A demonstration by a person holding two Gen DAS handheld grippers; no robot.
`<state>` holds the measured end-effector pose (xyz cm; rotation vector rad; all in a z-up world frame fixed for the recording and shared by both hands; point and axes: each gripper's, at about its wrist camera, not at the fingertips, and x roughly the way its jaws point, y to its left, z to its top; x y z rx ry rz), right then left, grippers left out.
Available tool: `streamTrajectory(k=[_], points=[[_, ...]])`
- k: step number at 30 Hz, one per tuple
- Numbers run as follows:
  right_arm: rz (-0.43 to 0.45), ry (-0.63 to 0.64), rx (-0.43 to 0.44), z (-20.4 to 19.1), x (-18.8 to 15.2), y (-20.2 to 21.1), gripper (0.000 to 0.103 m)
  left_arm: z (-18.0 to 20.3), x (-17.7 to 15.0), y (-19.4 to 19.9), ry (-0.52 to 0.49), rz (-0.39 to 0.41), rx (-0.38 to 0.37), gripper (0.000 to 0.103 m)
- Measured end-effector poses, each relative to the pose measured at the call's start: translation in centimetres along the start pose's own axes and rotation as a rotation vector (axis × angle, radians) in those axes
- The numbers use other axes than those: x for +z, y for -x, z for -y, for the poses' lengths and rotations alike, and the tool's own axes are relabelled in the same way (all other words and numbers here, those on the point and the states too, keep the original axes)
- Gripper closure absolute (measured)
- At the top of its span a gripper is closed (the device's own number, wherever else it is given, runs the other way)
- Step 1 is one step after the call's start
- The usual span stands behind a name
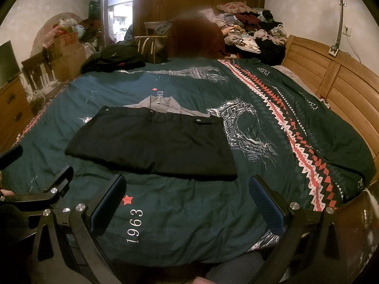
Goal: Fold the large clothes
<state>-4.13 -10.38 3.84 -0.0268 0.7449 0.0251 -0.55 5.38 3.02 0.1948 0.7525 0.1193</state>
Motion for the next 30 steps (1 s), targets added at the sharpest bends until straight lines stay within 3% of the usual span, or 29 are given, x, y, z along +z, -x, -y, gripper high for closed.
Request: streamTrajectory(k=[30], points=[[-0.002, 0.012, 0.000, -0.4, -0.4, 0.0, 0.000, 0.2, -0.6, -1.5, -0.005, -0.061, -0.112, 0.000]])
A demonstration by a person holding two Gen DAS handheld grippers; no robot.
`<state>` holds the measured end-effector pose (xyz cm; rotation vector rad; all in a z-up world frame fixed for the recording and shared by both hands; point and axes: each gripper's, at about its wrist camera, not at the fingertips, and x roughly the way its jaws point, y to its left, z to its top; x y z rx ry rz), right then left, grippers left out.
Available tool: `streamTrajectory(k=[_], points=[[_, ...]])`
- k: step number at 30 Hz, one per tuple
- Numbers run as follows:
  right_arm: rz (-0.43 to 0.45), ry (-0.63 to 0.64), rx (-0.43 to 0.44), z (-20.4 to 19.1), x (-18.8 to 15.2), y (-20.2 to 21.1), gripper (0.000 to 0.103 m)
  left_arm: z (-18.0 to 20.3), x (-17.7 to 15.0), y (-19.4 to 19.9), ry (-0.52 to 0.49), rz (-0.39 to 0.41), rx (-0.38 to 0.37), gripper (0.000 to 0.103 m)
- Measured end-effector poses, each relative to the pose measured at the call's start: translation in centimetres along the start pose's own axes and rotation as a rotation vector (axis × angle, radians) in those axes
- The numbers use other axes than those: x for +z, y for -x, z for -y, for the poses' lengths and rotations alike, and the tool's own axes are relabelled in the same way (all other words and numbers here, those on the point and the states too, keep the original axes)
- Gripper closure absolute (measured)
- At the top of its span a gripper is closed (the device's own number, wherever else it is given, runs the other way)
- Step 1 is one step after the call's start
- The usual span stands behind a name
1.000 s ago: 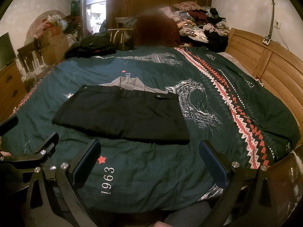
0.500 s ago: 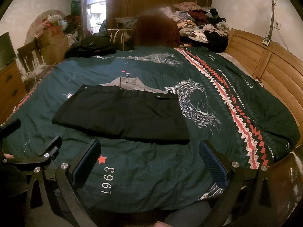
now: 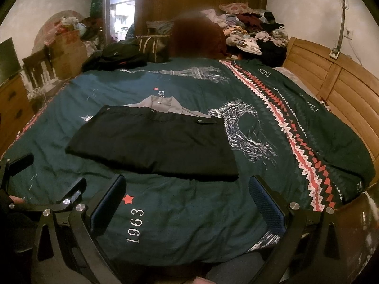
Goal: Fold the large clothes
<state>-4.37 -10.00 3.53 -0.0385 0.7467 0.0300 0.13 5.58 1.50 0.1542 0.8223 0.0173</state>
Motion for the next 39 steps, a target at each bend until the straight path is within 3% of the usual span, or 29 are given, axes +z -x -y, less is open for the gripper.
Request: streamTrajectory(k=[3, 4, 6, 8, 12, 14, 17, 20, 23, 25, 29, 31, 35, 39], points=[[-0.005, 0.000, -0.006, 0.0, -0.1, -0.3, 0.000, -2.1, -0.4, -2.5, 0.068, -0.036, -0.082, 0.000], [-0.010, -0.001, -0.009, 0.1, -0.4, -0.9, 0.000, -3.3, -0.8, -3.8, 0.092, -0.026, -0.069, 0.000], [-0.031, 0.000, -0.002, 0.3, -0.8, -2.8, 0.000, -5.5, -1.8, -7.5, 0.105, -0.019, 0.036, 0.000], [-0.076, 0.021, 0.020, 0.2, -1.8, -6.0, 0.000, -8.1, -3.2, -12.4, 0.131, -0.094, 0.089, 0.000], [-0.217, 0.041, 0.093, -0.4, -4.6, -13.9, 0.000, -13.6, -6.1, -19.0, 0.284, -0.220, 0.059, 0.000], [-0.262, 0.047, 0.079, -0.4, -6.0, -17.3, 0.000, -15.9, -7.8, -21.4, 0.344, -0.269, 0.052, 0.000], [-0.278, 0.051, 0.079, 0.2, -7.5, -20.3, 0.000, -16.4, -8.9, -21.1, 0.339, -0.188, 0.016, 0.000], [-0.343, 0.087, 0.060, 0.5, -9.3, -23.3, 0.000, -16.0, -8.9, -20.8, 0.324, -0.196, 0.018, 0.000], [-0.297, 0.055, 0.100, 1.5, -10.3, -23.6, 0.000, -16.1, -8.4, -20.8, 0.337, -0.235, 0.006, 0.000], [-0.291, 0.060, 0.102, 1.8, -10.4, -23.5, 0.000, -16.9, -7.8, -20.3, 0.397, -0.247, -0.064, 0.001], [-0.286, 0.056, 0.106, 2.2, -10.5, -23.7, 0.000, -19.2, -5.8, -18.6, 0.555, -0.130, -0.248, 0.006], [-0.285, 0.057, 0.105, 2.4, -10.5, -23.8, 0.000, -20.5, -4.5, -19.6, 0.635, -0.093, -0.378, 0.007], [-0.273, 0.058, 0.104, 1.5, -10.6, -23.9, 0.000, -22.0, -4.6, -23.2, 0.769, -0.126, -0.466, 0.026], [-0.262, 0.060, 0.110, 1.6, -10.7, -23.8, 0.000, -21.3, -4.1, -25.3, 0.775, -0.141, -0.467, 0.034]])
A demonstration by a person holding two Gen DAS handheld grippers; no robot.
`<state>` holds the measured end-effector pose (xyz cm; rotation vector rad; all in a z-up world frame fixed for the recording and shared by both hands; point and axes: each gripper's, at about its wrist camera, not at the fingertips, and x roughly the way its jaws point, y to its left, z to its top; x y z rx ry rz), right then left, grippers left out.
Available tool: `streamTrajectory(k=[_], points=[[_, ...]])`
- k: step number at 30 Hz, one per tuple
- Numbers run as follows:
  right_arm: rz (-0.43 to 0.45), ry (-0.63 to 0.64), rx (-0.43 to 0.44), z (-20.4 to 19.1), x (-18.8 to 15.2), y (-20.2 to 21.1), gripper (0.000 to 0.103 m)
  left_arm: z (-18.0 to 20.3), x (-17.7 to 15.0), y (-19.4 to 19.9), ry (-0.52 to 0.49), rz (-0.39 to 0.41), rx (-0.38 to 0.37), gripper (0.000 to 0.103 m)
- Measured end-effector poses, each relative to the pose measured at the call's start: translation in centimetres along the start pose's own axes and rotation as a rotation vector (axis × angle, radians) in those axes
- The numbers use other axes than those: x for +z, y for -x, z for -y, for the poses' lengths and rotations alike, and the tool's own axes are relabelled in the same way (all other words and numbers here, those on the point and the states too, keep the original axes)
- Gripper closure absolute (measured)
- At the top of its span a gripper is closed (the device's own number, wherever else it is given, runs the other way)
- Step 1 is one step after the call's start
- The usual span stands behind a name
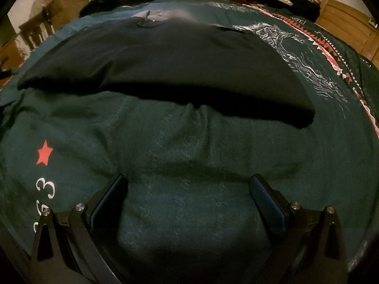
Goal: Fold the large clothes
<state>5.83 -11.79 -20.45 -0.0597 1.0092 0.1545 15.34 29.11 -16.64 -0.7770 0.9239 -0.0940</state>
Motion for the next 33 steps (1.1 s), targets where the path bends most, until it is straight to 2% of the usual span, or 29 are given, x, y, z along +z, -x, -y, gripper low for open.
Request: streamTrajectory(k=[2, 4, 6, 11, 12, 13, 14, 16, 17, 19, 23, 26, 28, 31, 33], points=[[0.003, 0.001, -0.001, 0.0, 0.0, -0.1, 0.000, 0.5, 0.6, -0.6, 0.002, -0.009, -0.016, 0.045], [0.001, -0.003, -0.003, 0.0, 0.2, -0.1, 0.000, 0.5, 1.4, -1.4, 0.005, -0.012, -0.007, 0.045], [-0.006, -0.008, -0.005, -0.1, 0.4, -0.2, 0.000, -0.1, 1.4, -1.9, 0.022, -0.003, 0.016, 0.055], [-0.053, -0.003, -0.007, -0.4, 1.1, 0.6, 0.001, 0.1, 1.8, -1.7, 0.002, 0.056, 0.052, 0.063], [-0.059, -0.003, 0.001, -0.4, 1.3, 1.0, 0.002, 0.6, 1.9, -1.9, -0.025, 0.064, 0.075, 0.070], [-0.059, -0.006, 0.015, -0.5, 1.7, 1.7, 0.006, 1.2, 1.9, -1.8, -0.060, 0.080, 0.098, 0.096], [-0.051, -0.017, 0.043, -0.6, 2.3, 2.9, 0.006, 1.6, 1.8, -1.6, -0.082, 0.092, 0.100, 0.100], [-0.015, -0.033, 0.108, -0.9, 4.4, 5.0, 0.006, 3.3, 1.6, -1.0, -0.173, 0.148, 0.159, 0.101], [0.007, -0.030, 0.130, -1.2, 5.9, 5.8, 0.006, 5.3, 0.7, -0.2, -0.281, 0.206, 0.218, 0.101], [0.049, -0.015, 0.182, -2.0, 9.5, 6.7, 0.005, 8.3, -0.8, 0.7, -0.432, 0.275, 0.270, 0.101], [0.091, 0.053, 0.365, -5.9, 20.6, 6.4, 0.000, 13.3, -4.4, 1.2, -0.677, 0.364, 0.314, 0.101], [-0.020, 0.107, 0.508, -10.6, 27.6, 3.1, 0.000, 14.8, -5.6, 1.0, -0.775, 0.392, 0.328, 0.101], [-0.109, 0.164, 0.560, -13.6, 30.3, 0.7, 0.000, 15.3, -5.7, 0.8, -0.814, 0.399, 0.335, 0.101], [-0.219, 0.207, 0.560, -17.0, 32.4, -2.8, 0.000, 15.8, -5.8, -0.2, -0.886, 0.396, 0.360, 0.101], [-0.252, 0.203, 0.544, -17.6, 32.9, -4.7, 0.000, 16.0, -5.8, -0.8, -0.928, 0.396, 0.377, 0.101]])
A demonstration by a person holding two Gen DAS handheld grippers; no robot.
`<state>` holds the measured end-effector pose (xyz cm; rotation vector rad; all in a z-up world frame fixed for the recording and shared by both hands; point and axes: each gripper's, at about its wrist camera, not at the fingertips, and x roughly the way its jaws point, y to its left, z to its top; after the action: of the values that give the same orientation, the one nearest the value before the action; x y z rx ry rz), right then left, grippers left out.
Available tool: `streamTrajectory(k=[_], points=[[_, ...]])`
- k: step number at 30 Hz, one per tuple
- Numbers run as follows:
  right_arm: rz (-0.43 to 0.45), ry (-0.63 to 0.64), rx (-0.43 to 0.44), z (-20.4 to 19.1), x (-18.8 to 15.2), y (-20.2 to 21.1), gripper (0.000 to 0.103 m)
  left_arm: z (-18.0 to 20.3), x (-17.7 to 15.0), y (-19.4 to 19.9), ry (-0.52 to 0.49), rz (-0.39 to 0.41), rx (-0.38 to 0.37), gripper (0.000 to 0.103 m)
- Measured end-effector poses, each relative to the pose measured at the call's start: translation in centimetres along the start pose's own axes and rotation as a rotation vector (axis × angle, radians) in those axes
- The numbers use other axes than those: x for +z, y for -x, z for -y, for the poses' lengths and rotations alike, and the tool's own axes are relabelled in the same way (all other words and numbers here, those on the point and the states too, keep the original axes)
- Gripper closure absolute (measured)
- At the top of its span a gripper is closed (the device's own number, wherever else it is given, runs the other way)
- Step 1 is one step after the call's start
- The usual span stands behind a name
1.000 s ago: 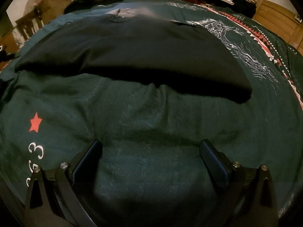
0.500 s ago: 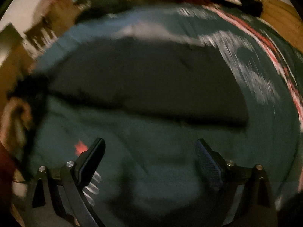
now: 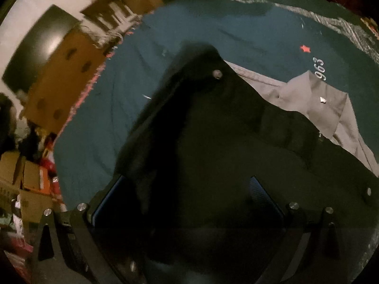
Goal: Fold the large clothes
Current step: 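Grasp the jacket edge with the right gripper and lift it while the left tool moves near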
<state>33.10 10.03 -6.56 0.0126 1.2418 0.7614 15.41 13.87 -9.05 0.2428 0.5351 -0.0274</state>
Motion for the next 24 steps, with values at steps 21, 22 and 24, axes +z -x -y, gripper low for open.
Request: streamTrajectory(k=[21, 22, 24], points=[[0.013, -0.103, -0.004, 6.2, -3.3, 0.0, 0.091, 7.7, 2.2, 1.8, -0.191, 0.028, -0.116, 0.101], [0.038, -0.113, 0.000, 6.7, -4.1, 0.9, 0.092, 8.8, 2.6, 2.4, -0.207, 0.042, -0.146, 0.101], [0.133, -0.144, 0.008, 8.8, -7.2, 4.3, 0.093, 12.1, 3.7, 3.3, -0.238, 0.056, -0.255, 0.101]])
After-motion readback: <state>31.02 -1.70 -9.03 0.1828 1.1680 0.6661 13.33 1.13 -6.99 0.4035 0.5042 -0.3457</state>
